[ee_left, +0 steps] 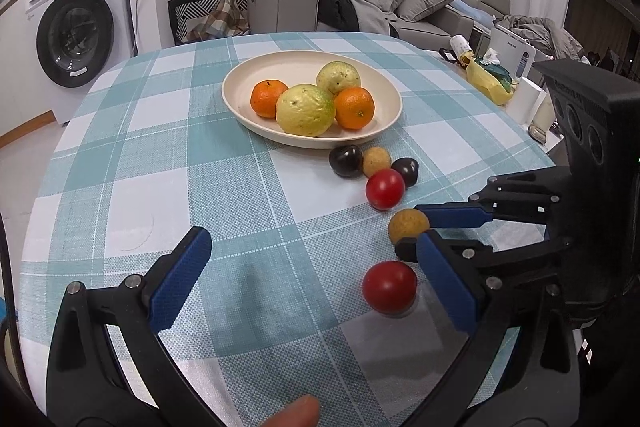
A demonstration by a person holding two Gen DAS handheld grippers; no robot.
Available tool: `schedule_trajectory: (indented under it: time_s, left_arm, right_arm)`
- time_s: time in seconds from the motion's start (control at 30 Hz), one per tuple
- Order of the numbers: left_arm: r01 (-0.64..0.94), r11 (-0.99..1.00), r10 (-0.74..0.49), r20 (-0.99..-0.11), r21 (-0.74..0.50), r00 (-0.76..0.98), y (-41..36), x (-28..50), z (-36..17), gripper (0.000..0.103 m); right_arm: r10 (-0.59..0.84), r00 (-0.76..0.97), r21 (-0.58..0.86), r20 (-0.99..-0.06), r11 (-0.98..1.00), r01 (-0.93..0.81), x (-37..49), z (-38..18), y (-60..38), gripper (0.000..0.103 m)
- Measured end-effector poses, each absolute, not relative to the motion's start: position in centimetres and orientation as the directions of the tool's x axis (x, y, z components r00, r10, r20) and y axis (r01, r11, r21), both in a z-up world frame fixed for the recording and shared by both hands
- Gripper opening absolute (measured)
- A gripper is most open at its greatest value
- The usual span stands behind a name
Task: Organize fruits
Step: 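Grasp the red tomato with the left tool while the right tool grasps the brown kiwi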
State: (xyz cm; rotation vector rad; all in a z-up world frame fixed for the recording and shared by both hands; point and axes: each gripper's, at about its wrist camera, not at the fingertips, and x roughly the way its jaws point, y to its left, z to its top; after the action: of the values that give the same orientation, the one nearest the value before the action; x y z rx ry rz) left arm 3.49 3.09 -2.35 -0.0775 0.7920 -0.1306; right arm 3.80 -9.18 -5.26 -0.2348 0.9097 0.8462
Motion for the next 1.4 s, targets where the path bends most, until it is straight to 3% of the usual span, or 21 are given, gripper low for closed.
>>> schedule_trajectory:
  time_s: [0.6, 0.8, 0.87, 1.07, 1.27, 1.4]
  left_arm:
    - [0.185, 0.981, -0.17, -0.757, -0.066, 0.631, 0.6, 3.1, -3.6, 0.101]
    - [0.229, 0.971, -0.192, -0.78, -0.064, 0.595, -0.6, 3.1, -4.2, 0.076]
    - [0.244, 0.968, -0.194, -0.784, -0.056, 0.59, -1.0, 3.0, -4.4, 0.076]
    - [0.316, 0.948, -0.219, -0.789, -0.033, 0.574, -2.4, 2.3, -4.6, 0.059]
    - [0.349, 0.937, -0.238, -0.792, -0.034, 0.563, -2.7, 2.0, -4.8, 0.029]
    - [0.342, 0.938, -0.25, -0.785, -0.051, 0.567, -2.4, 2.0, -4.6, 0.028]
  right_arm:
    - [0.544, 0.381, 0.155, -0.747, 0.7, -0.697, 5.1, -3.8, -11.8, 0.028]
    - [0.54, 0.385, 0.151, -0.748, 0.703, -0.695, 5.1, -3.8, -12.0, 0.028]
    - [0.541, 0.385, 0.154, -0.748, 0.705, -0.692, 5.2, -3.7, -12.0, 0.028]
    - [0.527, 0.393, 0.139, -0.754, 0.711, -0.689, 5.0, -3.8, -12.0, 0.028]
    - [0.526, 0.398, 0.139, -0.751, 0.716, -0.684, 5.0, -3.7, -12.2, 0.028]
    - [0.53, 0.402, 0.143, -0.747, 0.718, -0.681, 5.1, -3.6, -12.3, 0.028]
